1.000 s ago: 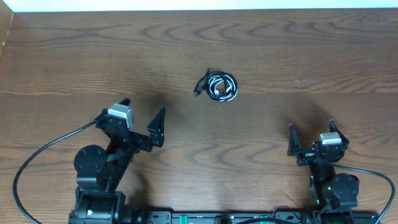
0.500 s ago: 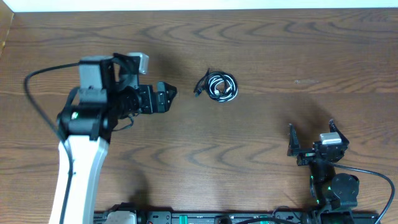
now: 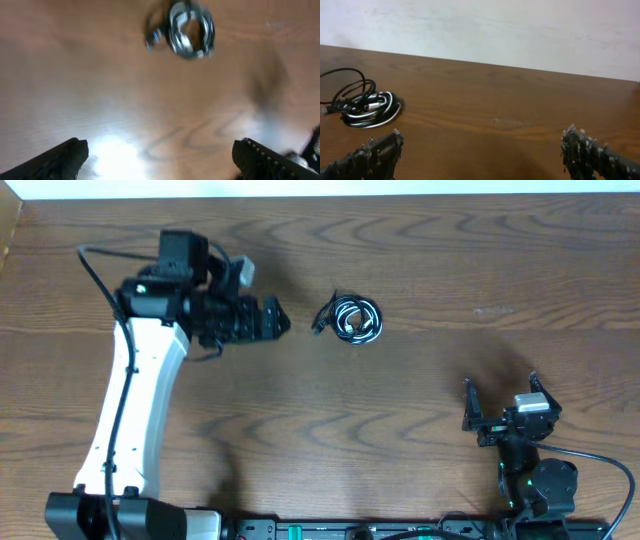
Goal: Untangle cables
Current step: 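Move the left gripper forward toward the black-and-white cable coil, then lower the left gripper and pinch the black cable at the coil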
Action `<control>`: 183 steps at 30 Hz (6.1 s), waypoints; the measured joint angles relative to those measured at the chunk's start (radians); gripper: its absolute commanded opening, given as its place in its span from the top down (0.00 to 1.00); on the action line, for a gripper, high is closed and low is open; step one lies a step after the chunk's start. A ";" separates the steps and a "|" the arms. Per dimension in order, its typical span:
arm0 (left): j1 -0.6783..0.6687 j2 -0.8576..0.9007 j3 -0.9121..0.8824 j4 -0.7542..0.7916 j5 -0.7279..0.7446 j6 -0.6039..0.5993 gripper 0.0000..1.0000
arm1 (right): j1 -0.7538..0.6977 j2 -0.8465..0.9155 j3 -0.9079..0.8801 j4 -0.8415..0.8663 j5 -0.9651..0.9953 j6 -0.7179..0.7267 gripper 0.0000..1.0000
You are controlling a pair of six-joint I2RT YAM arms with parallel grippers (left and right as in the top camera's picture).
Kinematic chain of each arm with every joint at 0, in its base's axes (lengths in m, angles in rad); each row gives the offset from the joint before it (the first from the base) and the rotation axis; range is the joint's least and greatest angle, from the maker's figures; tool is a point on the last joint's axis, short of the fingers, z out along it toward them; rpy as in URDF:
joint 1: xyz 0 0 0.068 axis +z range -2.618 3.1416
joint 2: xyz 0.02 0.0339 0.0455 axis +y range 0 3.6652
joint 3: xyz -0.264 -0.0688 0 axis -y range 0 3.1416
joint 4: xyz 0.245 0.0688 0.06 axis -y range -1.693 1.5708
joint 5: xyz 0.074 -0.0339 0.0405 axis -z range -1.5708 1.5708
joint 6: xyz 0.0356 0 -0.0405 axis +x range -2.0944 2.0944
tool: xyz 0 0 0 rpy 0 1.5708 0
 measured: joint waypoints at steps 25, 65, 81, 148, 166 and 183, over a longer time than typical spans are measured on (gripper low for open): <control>-0.116 0.254 -0.027 0.225 -0.043 -0.048 0.02 | 0.000 0.000 0.000 0.000 0.000 0.000 0.01; -0.253 0.481 -0.029 0.513 -0.204 -0.028 0.89 | 0.000 0.000 0.000 0.000 0.000 0.000 0.01; -0.253 0.239 -0.029 0.506 -0.006 -0.137 0.79 | 0.000 0.000 0.000 0.000 0.000 0.000 0.01; -0.253 0.217 -0.029 0.467 0.010 -0.153 0.41 | 0.000 0.000 0.000 0.000 0.000 0.000 0.01; -0.253 0.219 -0.029 0.354 -0.356 -0.121 0.27 | 0.000 0.000 0.000 0.000 0.000 0.000 0.01; -0.253 0.358 -0.029 0.330 -0.304 -0.027 0.92 | 0.000 0.000 0.000 0.000 0.000 0.000 0.01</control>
